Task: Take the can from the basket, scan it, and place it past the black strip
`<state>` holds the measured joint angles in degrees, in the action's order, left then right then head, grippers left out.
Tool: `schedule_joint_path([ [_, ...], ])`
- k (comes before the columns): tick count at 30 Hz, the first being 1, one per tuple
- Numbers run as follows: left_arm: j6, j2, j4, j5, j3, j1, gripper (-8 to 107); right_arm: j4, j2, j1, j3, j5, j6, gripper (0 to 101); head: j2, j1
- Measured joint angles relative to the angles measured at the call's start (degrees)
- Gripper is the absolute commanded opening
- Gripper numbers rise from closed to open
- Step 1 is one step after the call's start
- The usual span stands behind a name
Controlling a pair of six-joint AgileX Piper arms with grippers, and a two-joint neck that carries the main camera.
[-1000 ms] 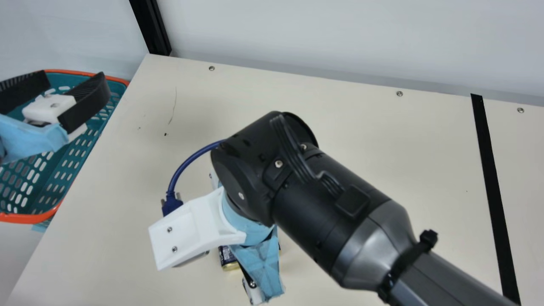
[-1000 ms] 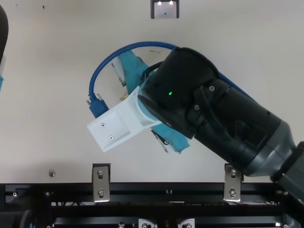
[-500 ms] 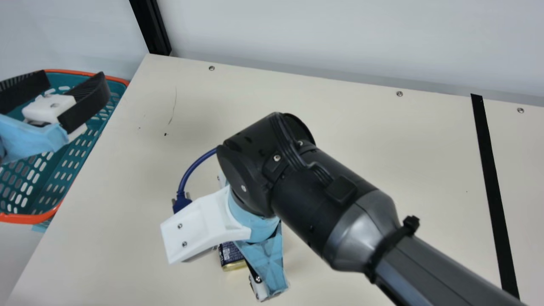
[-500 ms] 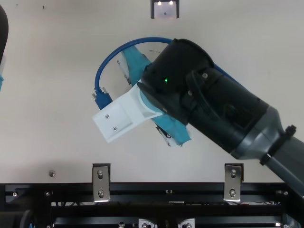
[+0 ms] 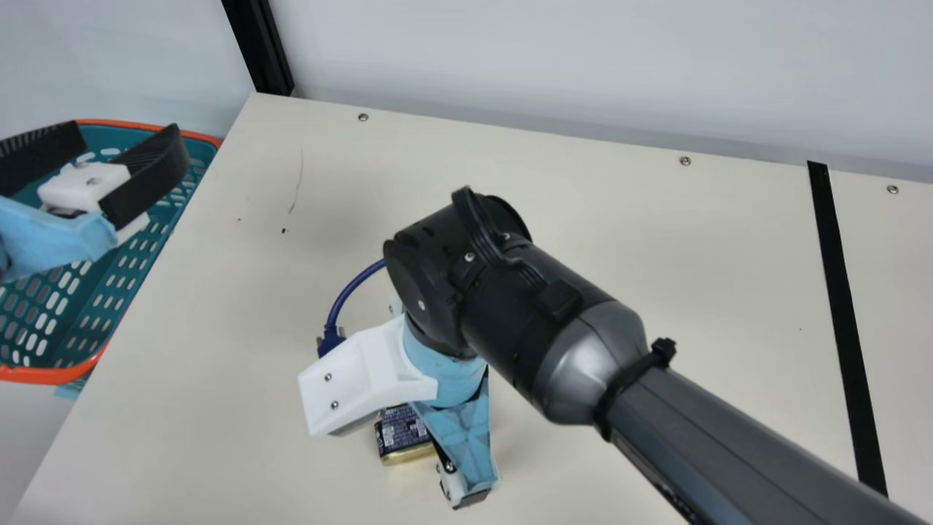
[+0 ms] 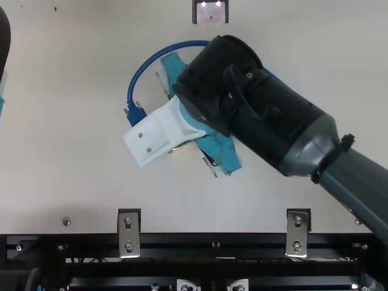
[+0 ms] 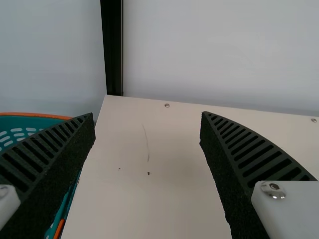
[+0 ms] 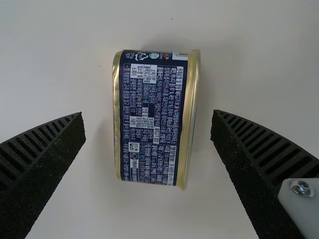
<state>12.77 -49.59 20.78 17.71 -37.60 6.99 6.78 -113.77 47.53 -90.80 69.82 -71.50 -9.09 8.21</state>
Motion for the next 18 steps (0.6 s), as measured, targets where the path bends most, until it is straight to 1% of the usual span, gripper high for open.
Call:
schedule_joint_path([
  [8,0.0,0.0,0.0,0.0,0.0,0.0,90,0.4,-1.2,-0.4,-0.4,0.1,0.2,101,0.0,0.0],
  [9,0.0,0.0,0.0,0.0,0.0,0.0,90,0.4,-1.3,-0.5,-0.5,0.1,0.2,89,0.0,0.0],
  [10,0.0,0.0,0.0,0.0,0.0,0.0,90,0.5,-1.4,-0.6,-0.6,0.1,0.4,49,0.0,0.0],
  [11,0.0,0.0,0.0,0.0,0.0,0.0,90,0.5,-1.4,-0.6,-0.6,0.1,0.4,38,0.0,0.0],
  [12,0.0,0.0,0.0,0.0,0.0,0.0,90,0.6,-1.5,-0.6,-0.7,0.0,0.5,23,0.0,0.0],
  [13,0.0,0.0,0.0,0.0,0.0,0.0,90,0.8,-1.6,-0.7,-0.7,0.0,0.5,0,0.0,0.0],
  [18,0.0,0.0,0.0,0.0,0.0,0.0,90,0.9,-1.7,-1.1,-1.2,0.1,1.2,0,0.0,-0.3],
])
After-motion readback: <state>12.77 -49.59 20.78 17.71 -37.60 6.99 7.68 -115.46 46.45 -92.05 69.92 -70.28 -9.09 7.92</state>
